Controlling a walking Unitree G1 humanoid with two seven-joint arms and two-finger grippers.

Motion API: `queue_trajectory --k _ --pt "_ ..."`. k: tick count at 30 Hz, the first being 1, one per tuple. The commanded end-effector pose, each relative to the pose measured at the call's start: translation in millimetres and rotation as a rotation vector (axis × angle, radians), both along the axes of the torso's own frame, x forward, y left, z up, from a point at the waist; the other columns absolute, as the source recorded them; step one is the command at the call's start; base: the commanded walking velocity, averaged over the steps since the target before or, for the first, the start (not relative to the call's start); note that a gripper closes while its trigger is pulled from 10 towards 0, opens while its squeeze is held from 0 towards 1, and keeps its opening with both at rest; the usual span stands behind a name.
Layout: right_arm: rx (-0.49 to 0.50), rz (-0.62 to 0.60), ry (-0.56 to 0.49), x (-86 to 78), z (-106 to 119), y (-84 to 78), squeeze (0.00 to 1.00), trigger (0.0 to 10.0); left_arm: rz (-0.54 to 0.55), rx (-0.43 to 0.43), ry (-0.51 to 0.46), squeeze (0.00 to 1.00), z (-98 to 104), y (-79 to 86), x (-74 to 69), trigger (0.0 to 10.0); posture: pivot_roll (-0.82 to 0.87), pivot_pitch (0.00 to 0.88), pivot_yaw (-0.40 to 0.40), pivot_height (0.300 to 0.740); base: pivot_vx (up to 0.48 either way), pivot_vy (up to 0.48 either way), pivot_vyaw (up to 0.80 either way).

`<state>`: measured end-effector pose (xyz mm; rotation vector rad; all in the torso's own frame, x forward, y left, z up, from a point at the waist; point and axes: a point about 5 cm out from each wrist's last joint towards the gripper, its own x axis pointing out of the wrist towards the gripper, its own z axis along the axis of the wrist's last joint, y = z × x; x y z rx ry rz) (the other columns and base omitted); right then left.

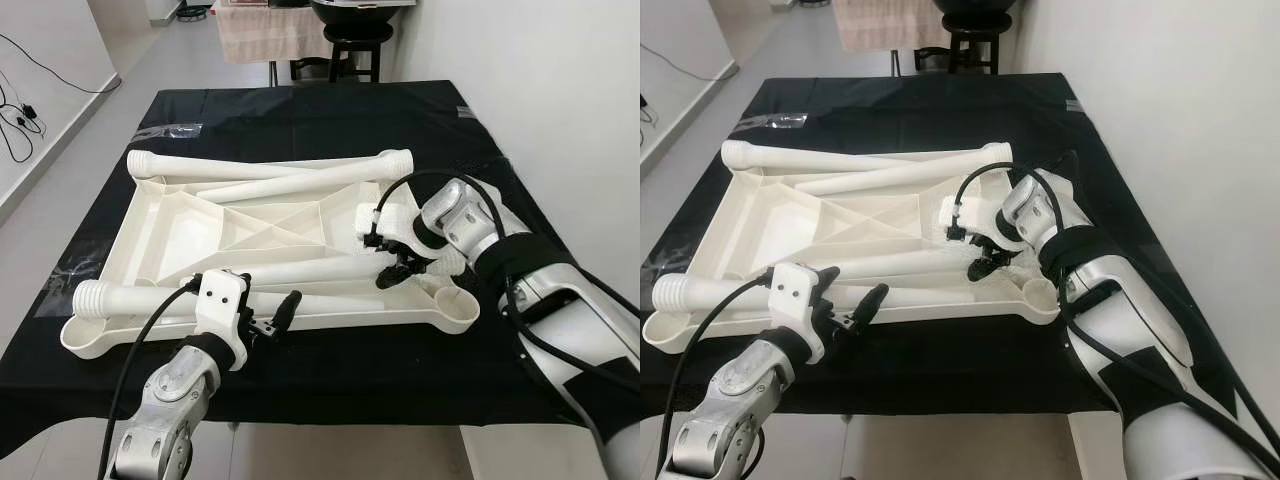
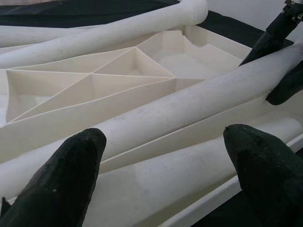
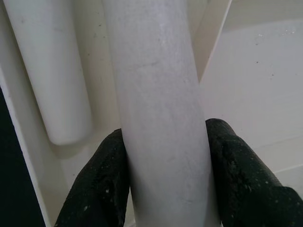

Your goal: Building children table

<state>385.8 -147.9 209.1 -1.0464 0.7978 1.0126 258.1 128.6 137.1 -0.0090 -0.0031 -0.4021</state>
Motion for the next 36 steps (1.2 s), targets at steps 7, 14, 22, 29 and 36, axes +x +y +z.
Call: queue_trajectory --k 7,14,22,29,36 --pt "0.031 -0.045 -0.044 4.9 7.3 -1.7 0.0 0.0 -0.005 0.019 -0.01 0.0 0.5 -0.6 -0.2 10.0 -0.02 0.077 -0.021 0.74 0.0 0.0 0.0" --pt "0.232 -0.13 -0.152 12.3 38.9 -13.6 0.0 0.0 0.001 -0.01 -0.052 0.0 14.1 -2.1 5.1 10.0 -0.01 0.071 -0.023 0.74 0.0 0.0 0.0" --pt "0.327 -0.178 -0.208 11.2 57.9 -38.1 0.0 0.0 -0.002 -0.062 -0.082 0.0 27.8 -2.4 9.7 10.0 -0.02 0.07 -0.017 0.74 0.0 0.0 0.0" --pt "0.628 -0.212 -0.252 9.5 66.7 -37.9 0.0 0.0 0.039 -0.142 -0.124 0.0 44.3 3.3 17.8 10.0 -0.01 0.065 -0.018 0.74 0.0 0.0 0.0" --pt "0.903 -0.2 -0.219 -1.4 47.0 -4.0 0.0 0.0 0.102 -0.303 -0.244 1.0 84.8 24.3 30.7 10.0 -0.01 0.063 -0.013 0.74 0.0 0.0 0.0"
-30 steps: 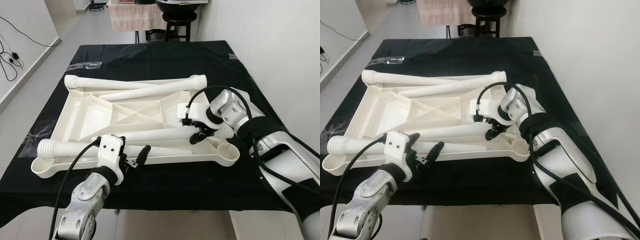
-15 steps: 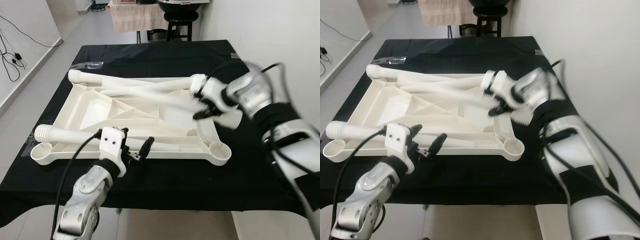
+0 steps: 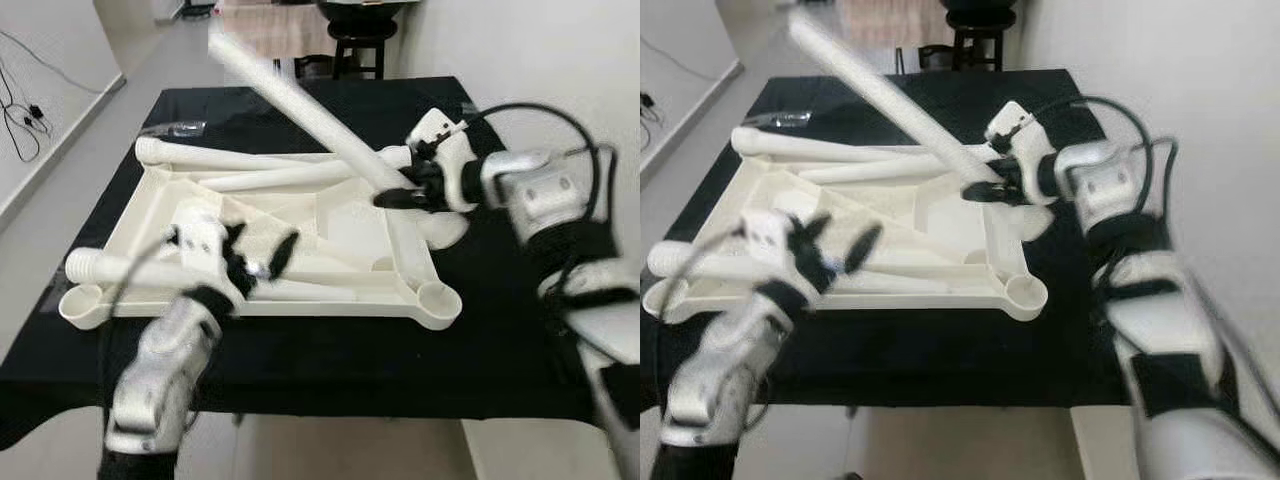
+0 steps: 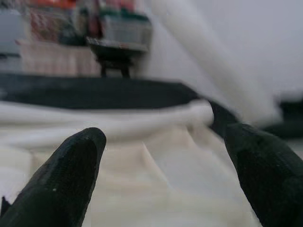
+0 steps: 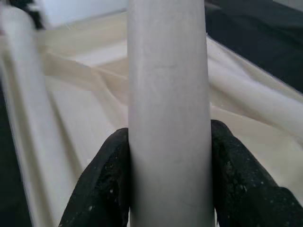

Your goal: Building children table

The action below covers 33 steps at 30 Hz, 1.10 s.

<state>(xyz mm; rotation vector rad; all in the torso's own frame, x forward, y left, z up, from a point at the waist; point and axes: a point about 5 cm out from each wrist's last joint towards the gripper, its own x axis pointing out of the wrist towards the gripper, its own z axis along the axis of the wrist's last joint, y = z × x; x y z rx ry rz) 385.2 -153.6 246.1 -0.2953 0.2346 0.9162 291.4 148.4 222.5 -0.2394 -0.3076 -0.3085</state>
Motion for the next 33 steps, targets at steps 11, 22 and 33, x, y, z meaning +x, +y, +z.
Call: queue_trajectory --k 11,22,33 --pt "0.146 0.137 -0.078 -23.9 1.3 35.5 0.0 10.0 0.017 -0.189 -0.097 1.0 54.1 25.0 24.2 10.0 -0.01 0.049 0.0 0.74 0.0 0.0 0.0" --pt "0.137 0.225 -0.096 -48.8 -2.0 51.2 0.0 10.0 -0.153 -0.205 -0.063 0.0 55.5 2.0 26.3 10.0 -0.02 0.044 0.017 0.74 0.0 0.0 0.0" --pt "0.108 0.285 -0.102 -59.7 -7.2 64.6 0.0 10.0 -0.325 -0.239 -0.074 0.0 62.0 -12.8 22.1 10.0 -0.03 0.039 0.014 0.74 0.0 0.0 0.0"
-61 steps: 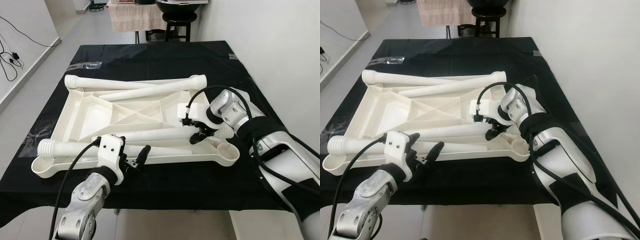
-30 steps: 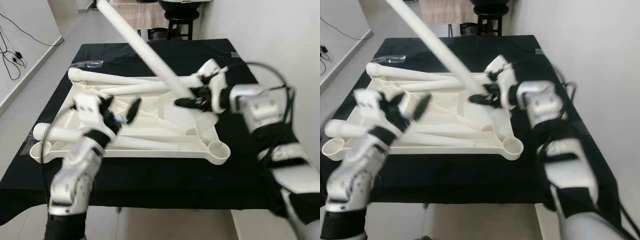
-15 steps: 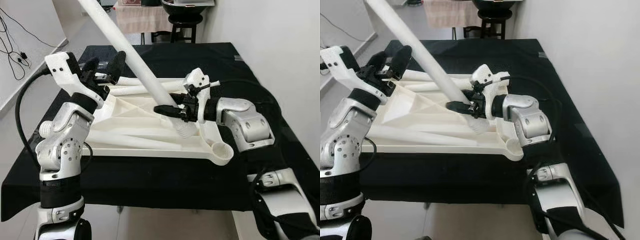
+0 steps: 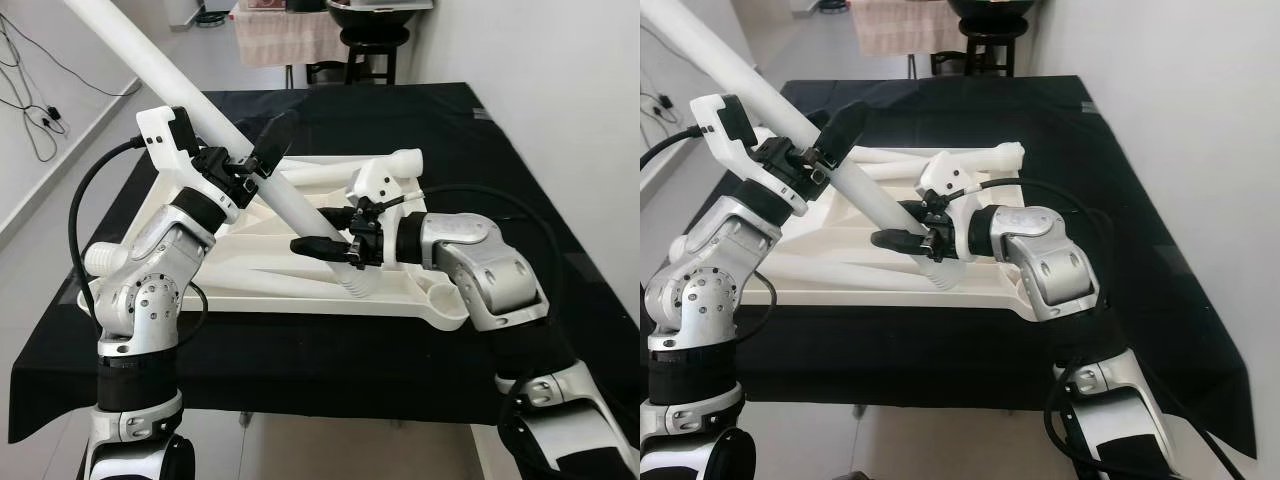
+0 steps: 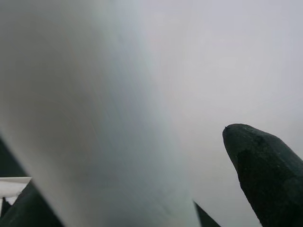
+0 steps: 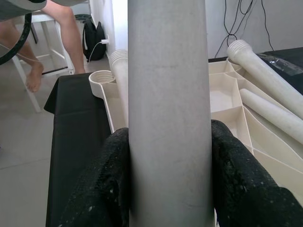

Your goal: Building children table

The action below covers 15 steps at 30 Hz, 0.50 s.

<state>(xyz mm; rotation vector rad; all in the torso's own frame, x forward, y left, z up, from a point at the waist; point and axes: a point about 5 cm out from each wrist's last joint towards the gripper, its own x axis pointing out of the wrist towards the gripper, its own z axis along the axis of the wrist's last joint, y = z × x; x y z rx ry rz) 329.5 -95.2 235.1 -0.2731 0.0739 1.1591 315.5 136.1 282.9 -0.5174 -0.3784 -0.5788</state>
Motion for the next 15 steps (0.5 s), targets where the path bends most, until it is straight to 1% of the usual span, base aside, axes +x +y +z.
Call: queue_trajectory --k 1,2,3,4,5,11,13,14,15 --pt "0.008 0.032 -0.019 -4.6 3.5 7.1 0.0 10.0 -0.019 0.0 -0.011 0.0 2.2 0.3 -2.0 10.0 -0.03 0.038 0.009 0.74 0.0 0.0 0.0" --pt "0.008 0.032 -0.019 -4.6 3.5 7.1 0.0 10.0 -0.019 0.0 -0.011 0.0 2.2 0.3 -2.0 10.0 -0.03 0.038 0.009 0.74 0.0 0.0 0.0" --pt "0.009 0.027 -0.019 -4.6 2.8 7.9 0.0 10.0 -0.01 -0.009 -0.017 0.0 3.6 2.5 -1.8 6.5 -0.03 0.042 0.008 0.74 0.0 0.0 0.0" --pt "0.009 0.023 -0.019 -4.4 2.2 8.3 0.0 10.0 -0.003 -0.016 -0.022 0.0 4.5 3.9 -1.6 6.5 -0.03 0.044 0.007 0.74 0.0 0.0 0.0" --pt "0.011 0.015 -0.019 -3.9 1.5 8.4 0.0 10.0 -0.005 -0.028 -0.027 0.0 5.8 5.2 -1.6 0.0 -0.03 0.045 0.005 0.74 0.0 0.0 0.0" --pt "0.068 -0.055 -0.071 1.9 -0.1 7.1 0.0 10.0 -0.015 -0.033 -0.042 0.0 8.2 6.3 -3.2 0.0 -0.04 0.045 0.003 0.74 0.0 0.0 0.0" --pt "0.108 -0.103 -0.177 4.3 1.6 5.1 0.0 10.0 -0.018 -0.034 -0.05 0.0 9.9 6.4 -3.8 0.0 -0.04 0.045 0.004 0.74 0.0 0.0 0.0" --pt "0.108 -0.103 -0.177 4.3 1.6 5.1 0.0 10.0 -0.018 -0.034 -0.05 0.0 9.9 6.4 -3.8 0.0 -0.04 0.045 0.004 0.74 0.0 0.0 0.0" --pt "0.118 -0.115 -0.206 4.6 2.2 4.5 0.0 10.0 -0.018 -0.034 -0.051 0.0 10.3 6.5 -4.0 0.0 -0.04 0.045 0.004 0.74 0.0 0.0 0.0"
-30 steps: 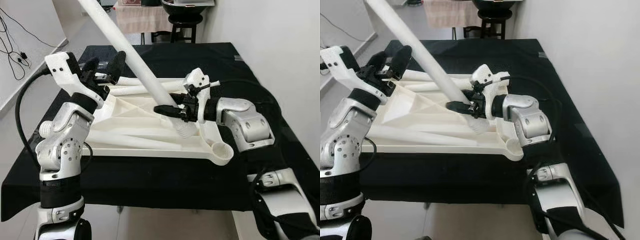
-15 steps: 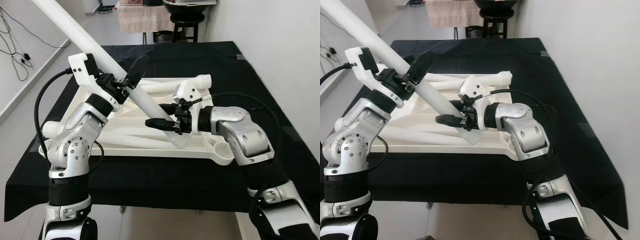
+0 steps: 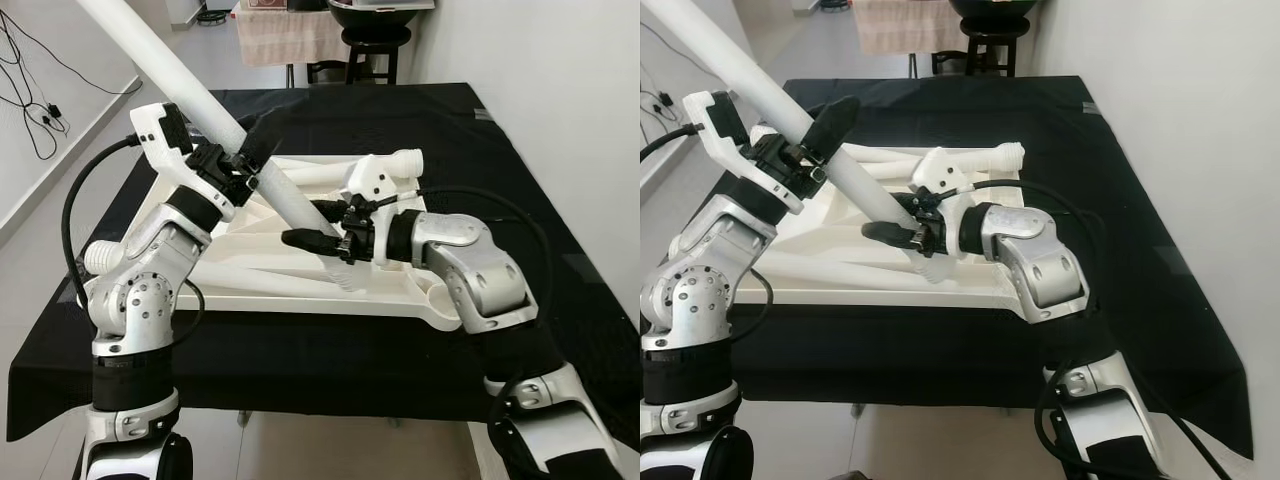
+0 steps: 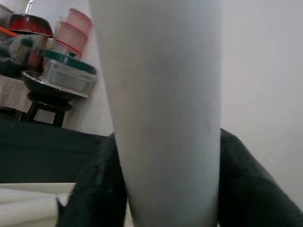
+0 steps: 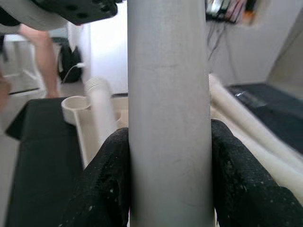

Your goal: Building children table

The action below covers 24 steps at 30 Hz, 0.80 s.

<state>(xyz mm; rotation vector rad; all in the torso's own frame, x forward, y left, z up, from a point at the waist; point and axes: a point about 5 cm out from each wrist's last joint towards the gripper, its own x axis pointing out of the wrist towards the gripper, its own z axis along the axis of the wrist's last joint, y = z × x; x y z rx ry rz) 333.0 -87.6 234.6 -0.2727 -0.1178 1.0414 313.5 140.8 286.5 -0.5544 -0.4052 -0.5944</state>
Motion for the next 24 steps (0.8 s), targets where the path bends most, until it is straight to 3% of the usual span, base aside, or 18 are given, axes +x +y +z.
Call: queue_trajectory --k 1,7,8,9,10,12,16,23,24 --pt "0.024 -0.033 -0.044 2.1 1.1 -3.4 0.0 10.0 -0.002 0.007 -0.038 0.0 8.2 1.7 -2.5 0.0 -0.04 0.045 0.002 0.74 0.0 0.0 0.0" --pt "0.043 -0.12 -0.045 8.4 -7.8 -1.1 0.0 10.0 -0.016 0.021 -0.066 0.0 14.0 1.7 -3.9 0.0 -0.04 0.042 0.0 0.74 0.0 0.0 0.0" --pt "0.055 -0.136 -0.031 9.4 -10.7 0.3 0.31 10.0 -0.021 0.029 -0.074 0.0 15.4 1.6 -3.9 0.0 -0.04 0.041 0.001 0.74 0.0 0.0 0.0" --pt "0.055 -0.136 -0.031 9.4 -10.7 0.3 0.31 10.0 -0.021 0.029 -0.074 0.0 15.4 1.6 -3.9 0.0 -0.04 0.041 0.001 0.74 0.0 0.0 0.0" --pt "0.078 -0.135 0.018 9.8 -16.1 2.7 1.0 10.0 -0.026 0.039 -0.082 0.0 17.0 1.2 -3.4 0.0 -0.04 0.039 0.004 0.74 0.0 0.0 0.0" --pt "0.097 -0.106 0.077 7.2 -24.2 8.8 1.0 10.0 -0.039 0.053 -0.092 0.0 19.3 -0.1 -2.3 0.0 -0.03 0.037 0.005 0.74 0.0 0.0 0.0" --pt "0.09 -0.09 0.094 2.9 -34.9 21.3 1.0 10.0 -0.076 0.088 -0.109 0.0 23.0 -6.3 1.4 0.0 -0.03 0.028 0.014 0.74 0.0 0.0 0.0" --pt "0.041 -0.181 0.135 8.8 -51.5 32.2 1.0 10.0 -0.123 0.157 -0.141 0.0 29.0 -22.3 3.9 0.0 -0.02 0.026 0.02 0.74 0.0 0.0 0.0" --pt "0.051 -0.212 0.156 11.8 -52.8 34.5 0.0 10.0 -0.131 0.166 -0.147 0.0 29.1 -26.4 3.8 0.0 -0.03 0.026 0.022 0.74 0.0 0.0 0.0"
